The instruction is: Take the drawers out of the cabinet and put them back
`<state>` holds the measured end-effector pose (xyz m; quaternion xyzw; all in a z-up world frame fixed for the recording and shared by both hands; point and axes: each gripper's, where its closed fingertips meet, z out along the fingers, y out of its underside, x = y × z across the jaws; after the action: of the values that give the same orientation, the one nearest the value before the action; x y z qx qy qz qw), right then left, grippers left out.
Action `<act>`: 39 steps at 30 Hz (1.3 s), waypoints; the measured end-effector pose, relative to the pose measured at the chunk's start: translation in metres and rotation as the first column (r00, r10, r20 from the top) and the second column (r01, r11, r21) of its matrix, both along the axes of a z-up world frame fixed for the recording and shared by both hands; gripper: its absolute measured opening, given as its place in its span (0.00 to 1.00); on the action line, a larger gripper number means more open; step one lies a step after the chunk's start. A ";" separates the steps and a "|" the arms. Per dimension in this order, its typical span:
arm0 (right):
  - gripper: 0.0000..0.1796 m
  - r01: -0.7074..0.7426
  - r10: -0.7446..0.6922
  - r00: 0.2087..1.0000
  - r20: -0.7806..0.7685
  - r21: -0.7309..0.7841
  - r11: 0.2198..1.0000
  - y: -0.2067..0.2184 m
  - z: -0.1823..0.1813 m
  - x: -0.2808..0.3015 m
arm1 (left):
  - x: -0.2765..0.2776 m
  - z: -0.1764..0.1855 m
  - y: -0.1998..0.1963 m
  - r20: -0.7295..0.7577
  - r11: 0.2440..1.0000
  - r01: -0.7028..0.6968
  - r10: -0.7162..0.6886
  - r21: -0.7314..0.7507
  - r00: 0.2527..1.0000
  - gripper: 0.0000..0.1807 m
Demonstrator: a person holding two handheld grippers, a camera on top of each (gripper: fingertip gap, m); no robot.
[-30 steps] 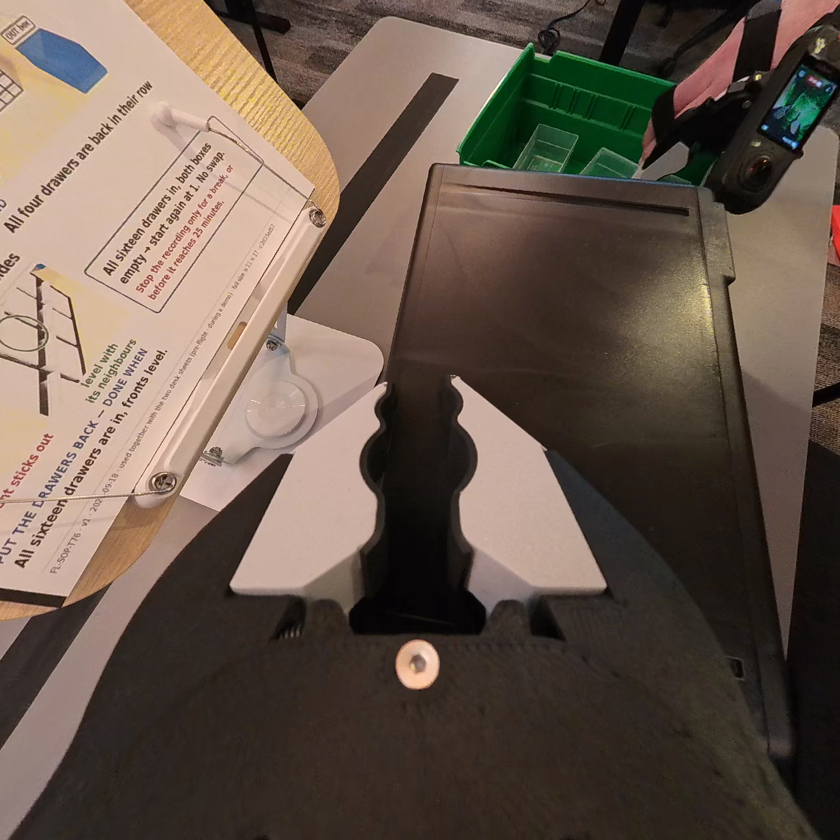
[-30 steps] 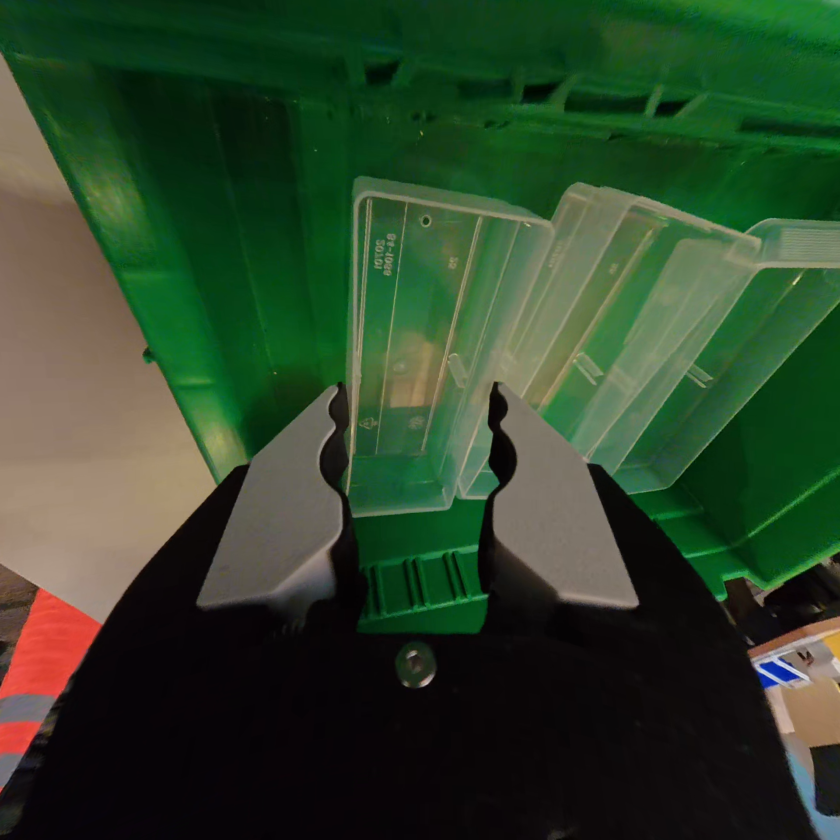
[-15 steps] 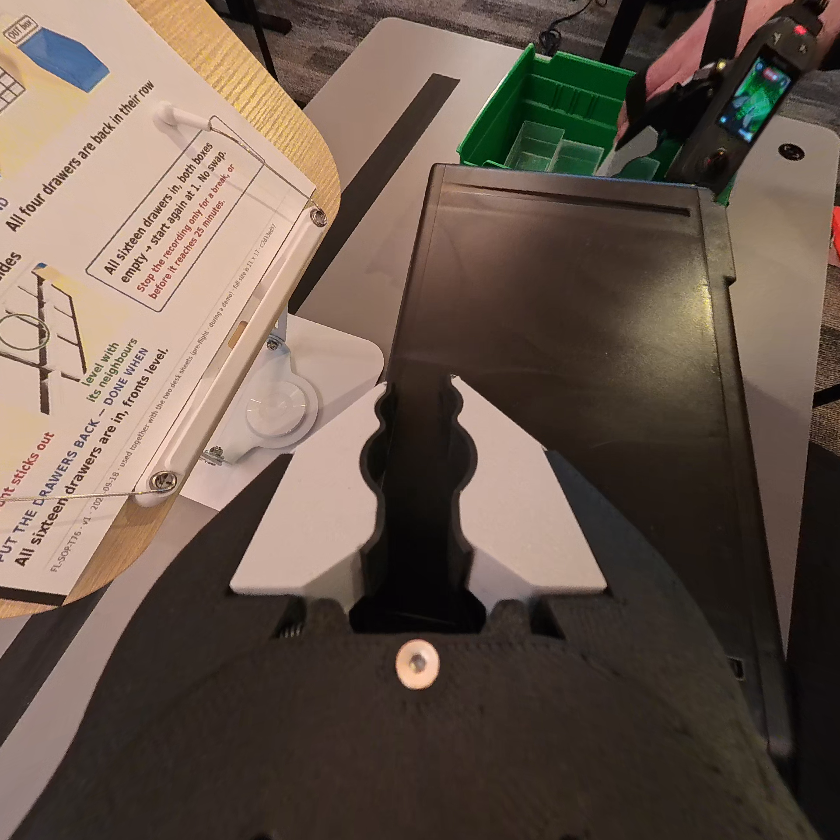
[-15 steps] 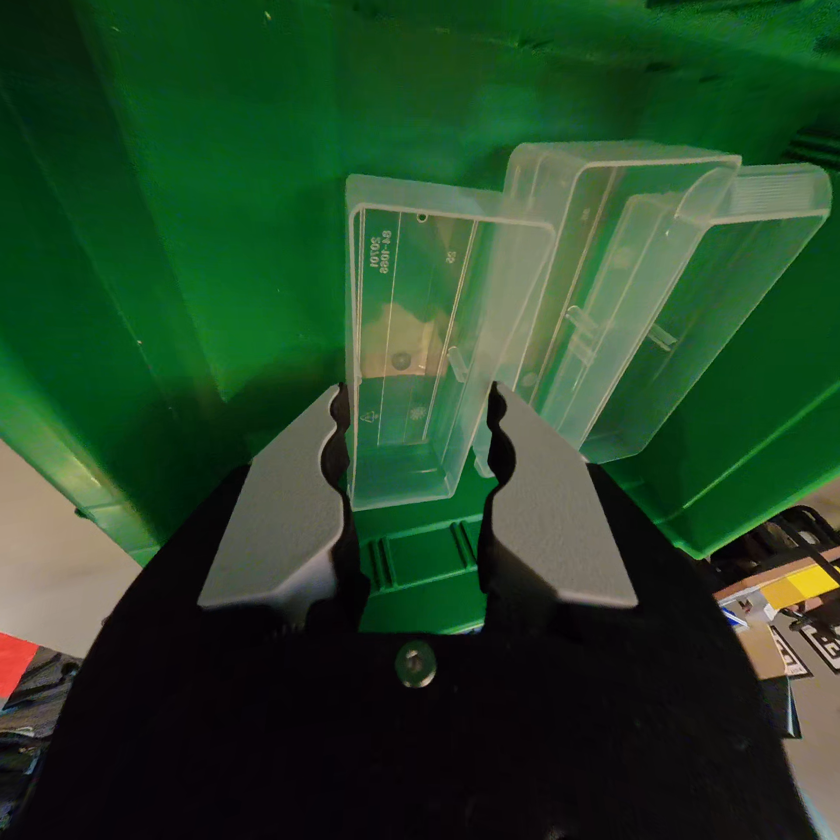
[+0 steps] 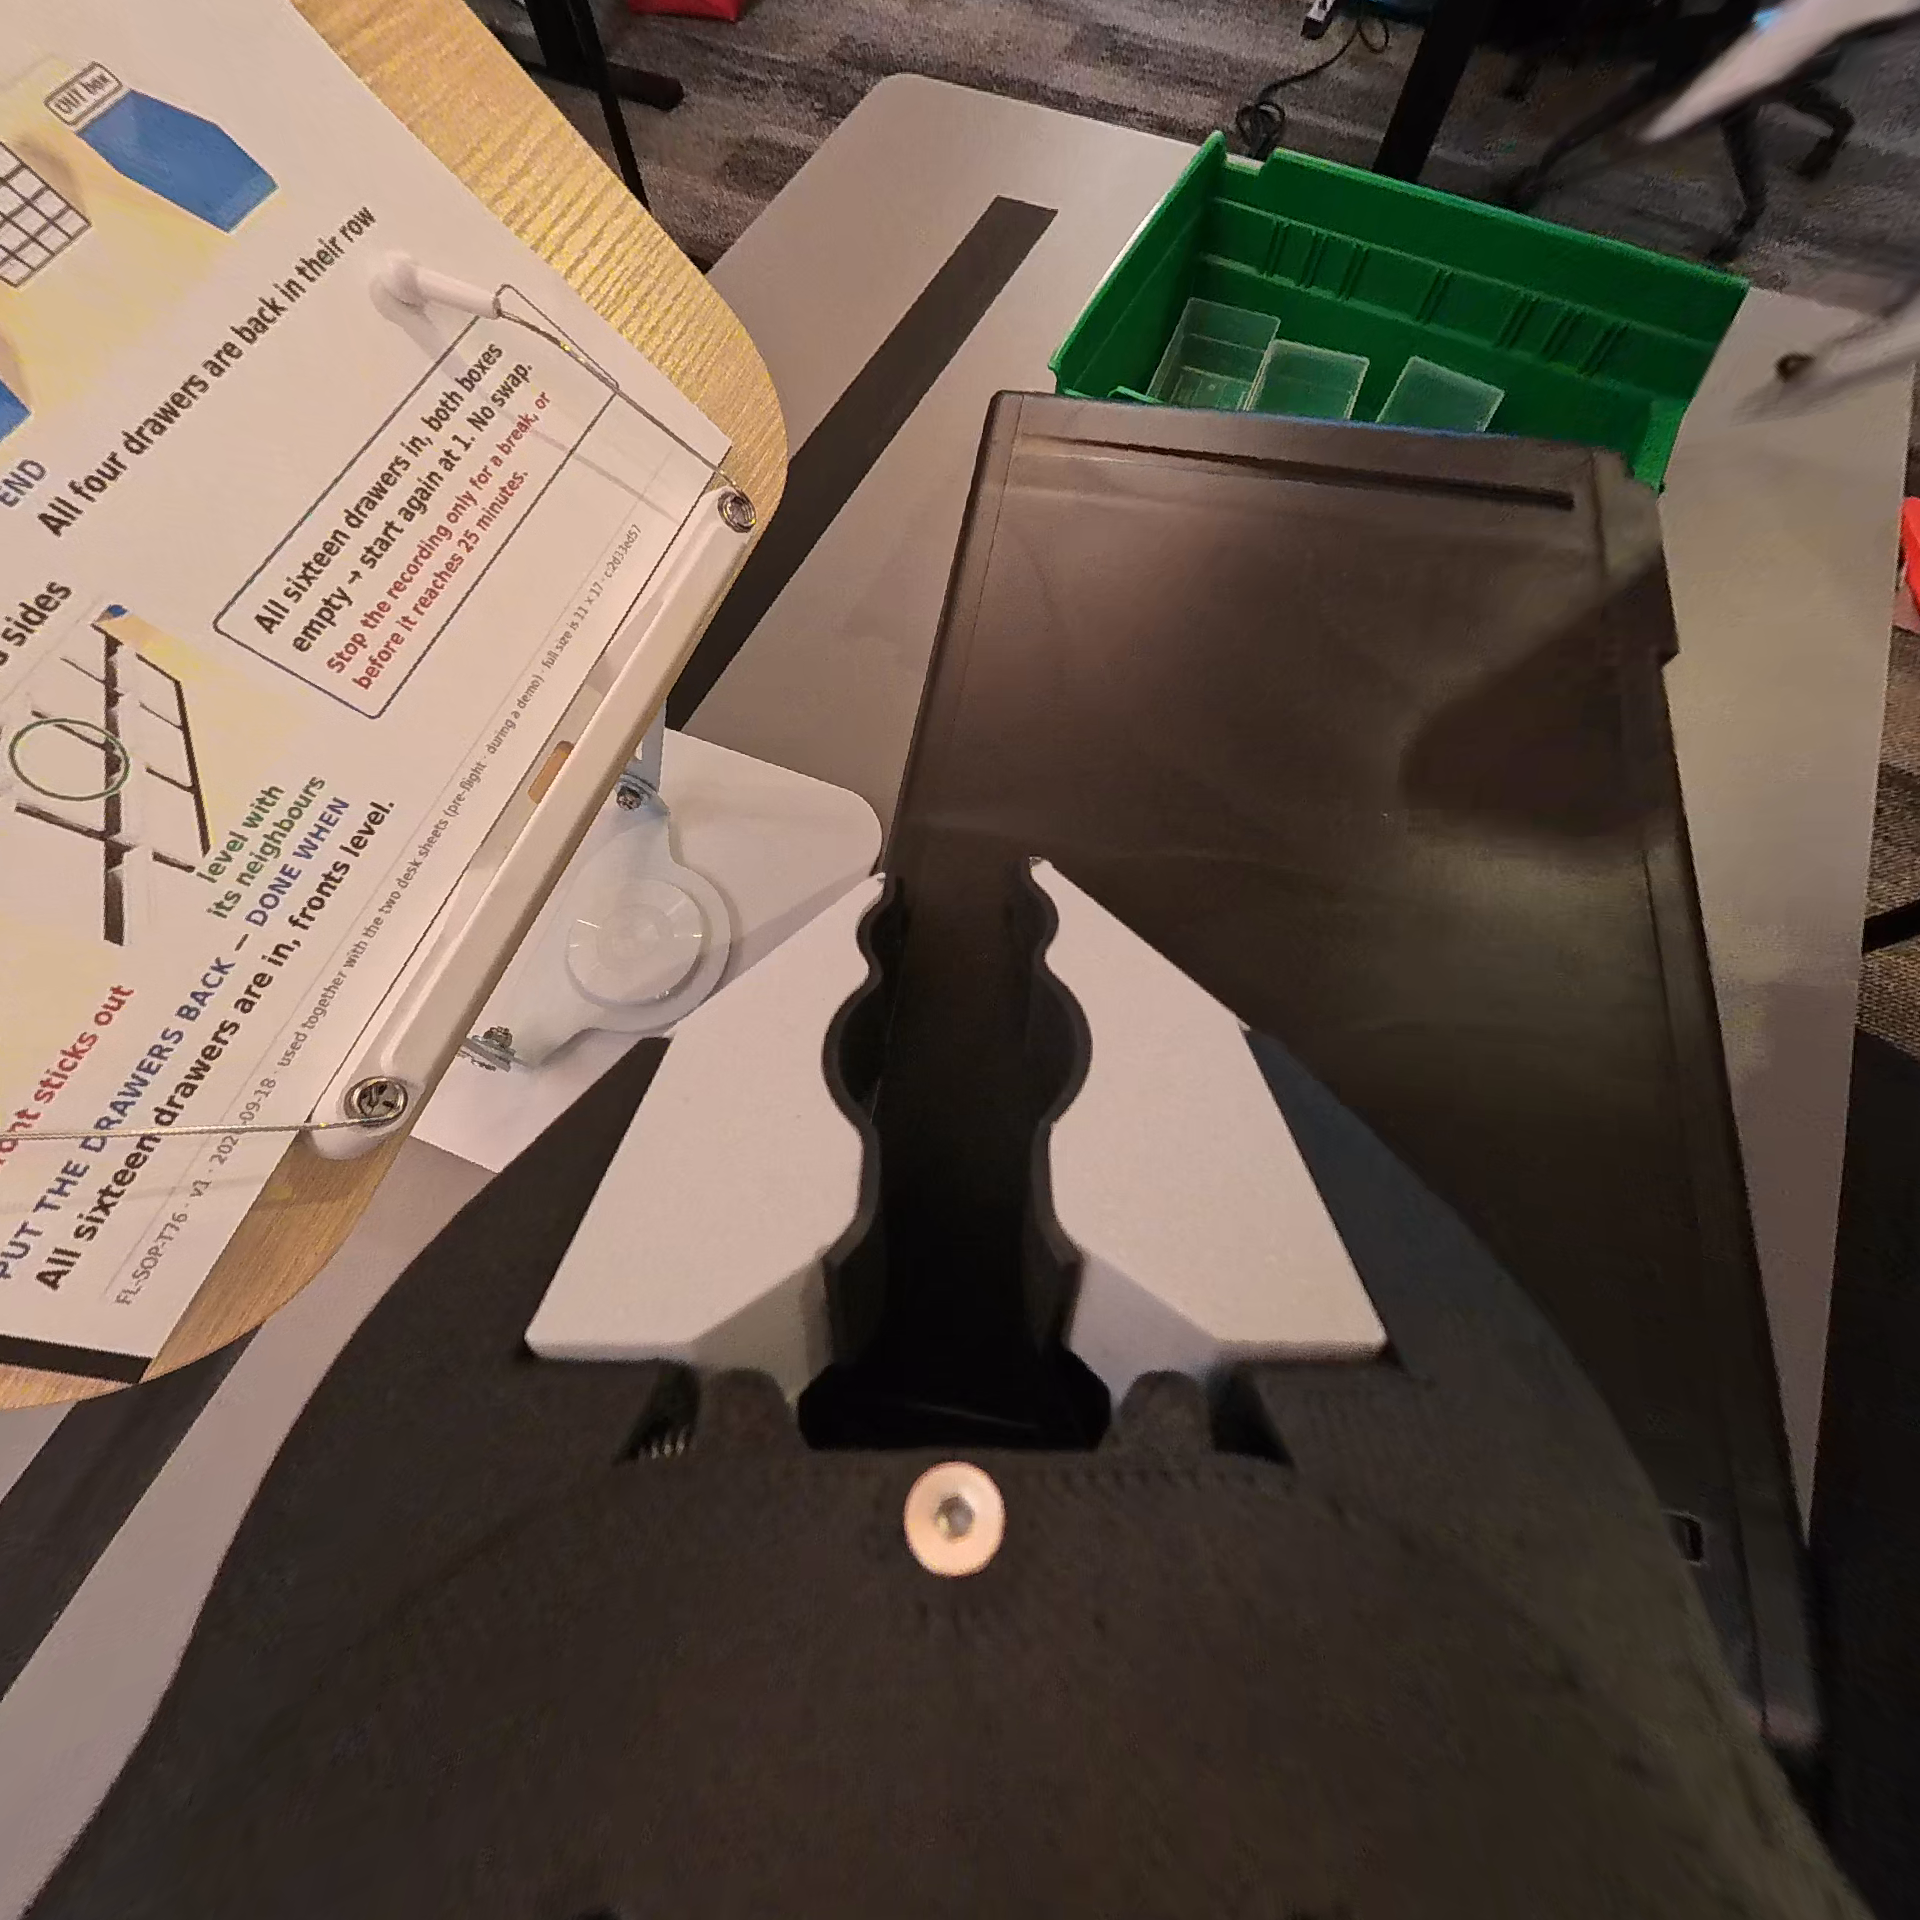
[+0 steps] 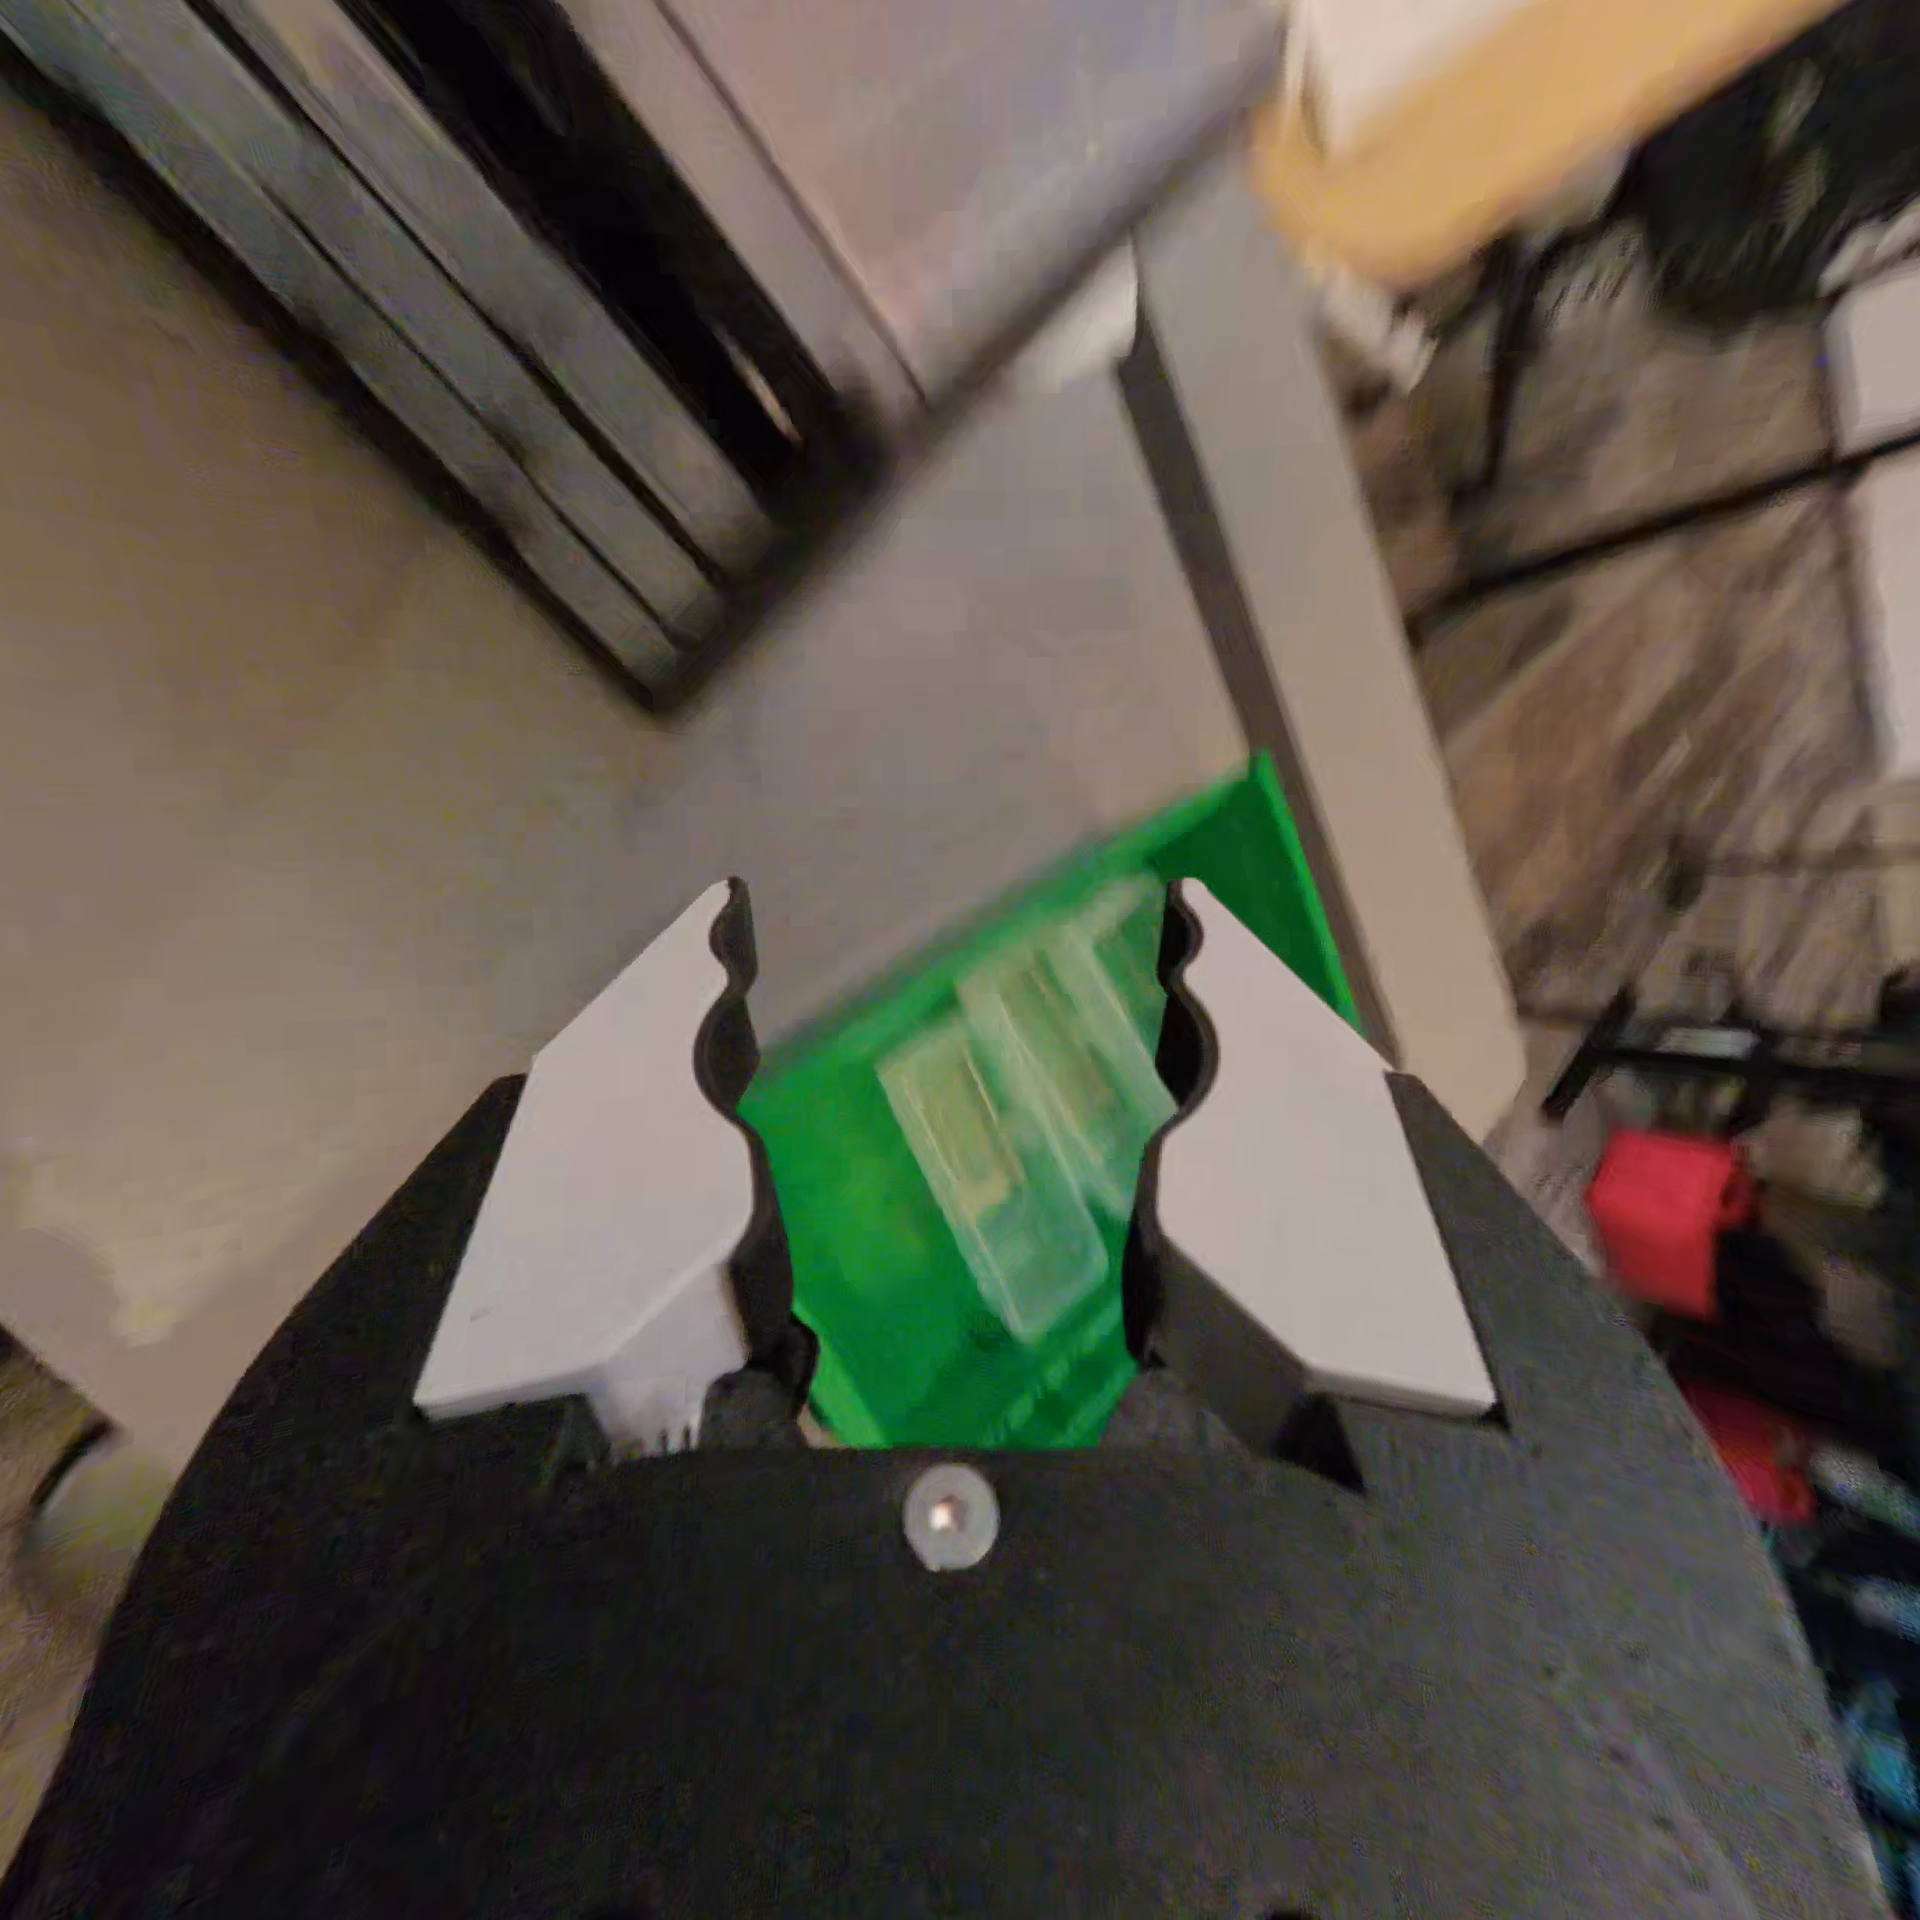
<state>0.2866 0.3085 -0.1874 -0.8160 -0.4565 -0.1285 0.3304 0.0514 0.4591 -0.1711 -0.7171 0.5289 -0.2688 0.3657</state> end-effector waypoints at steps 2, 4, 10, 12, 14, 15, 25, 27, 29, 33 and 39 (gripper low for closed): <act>0.45 -0.143 0.141 0.990 0.025 0.162 0.976 -0.016 0.021 -0.073 | 0.000 0.001 0.000 0.011 1.000 -0.001 0.001 0.001 1.000 0.11; 0.42 -0.354 0.320 0.934 0.157 0.311 0.882 -0.034 0.028 -0.147 | 0.000 0.001 0.000 0.014 1.000 0.000 0.000 0.001 1.000 0.11; 0.32 -0.556 0.428 0.831 0.355 0.529 0.641 -0.033 0.014 -0.279 | 0.000 0.000 0.001 0.003 1.000 -0.004 0.004 -0.003 1.000 0.11; 0.30 -0.589 0.412 0.807 0.423 0.541 0.600 -0.020 0.006 -0.291 | 0.000 0.000 0.001 0.007 1.000 -0.005 0.005 -0.003 1.000 0.11; 0.26 -0.574 0.360 0.817 0.450 0.570 0.588 -0.004 0.003 -0.293 | 0.000 0.001 0.001 0.010 1.000 -0.007 0.007 -0.002 1.000 0.11; 0.26 -0.573 0.356 0.817 0.454 0.565 0.594 0.003 -0.001 -0.293 | 0.000 0.001 0.001 0.011 1.000 -0.008 0.008 -0.003 1.000 0.11; 0.11 -0.581 0.306 0.811 0.499 0.621 0.526 0.002 -0.002 -0.290 | 0.000 0.001 0.001 0.017 1.000 -0.005 0.005 0.001 1.000 0.11; 0.07 -0.579 0.318 0.813 0.488 0.617 0.534 -0.013 -0.007 -0.288 | 0.000 0.001 0.001 0.014 1.000 -0.009 0.009 0.004 1.000 0.10; 0.07 -0.568 0.335 0.822 0.461 0.617 0.544 -0.032 -0.007 -0.286 | 0.000 0.001 0.002 0.020 1.000 -0.014 0.014 0.002 1.000 0.10; 0.07 -0.556 0.352 0.829 0.435 0.578 0.597 -0.070 -0.008 -0.278 | 0.000 0.001 0.002 0.011 1.000 -0.008 0.008 0.000 1.000 0.10; 0.27 -0.393 0.346 0.920 0.186 0.442 0.807 -0.111 -0.010 -0.272 | 0.000 0.001 0.002 0.009 1.000 -0.005 0.005 -0.001 1.000 0.10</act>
<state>0.0149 0.1978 -0.1977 -0.5994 -0.5770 -0.2075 0.5146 0.0519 0.4607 -0.1704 -0.7175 0.5253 -0.2712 0.3683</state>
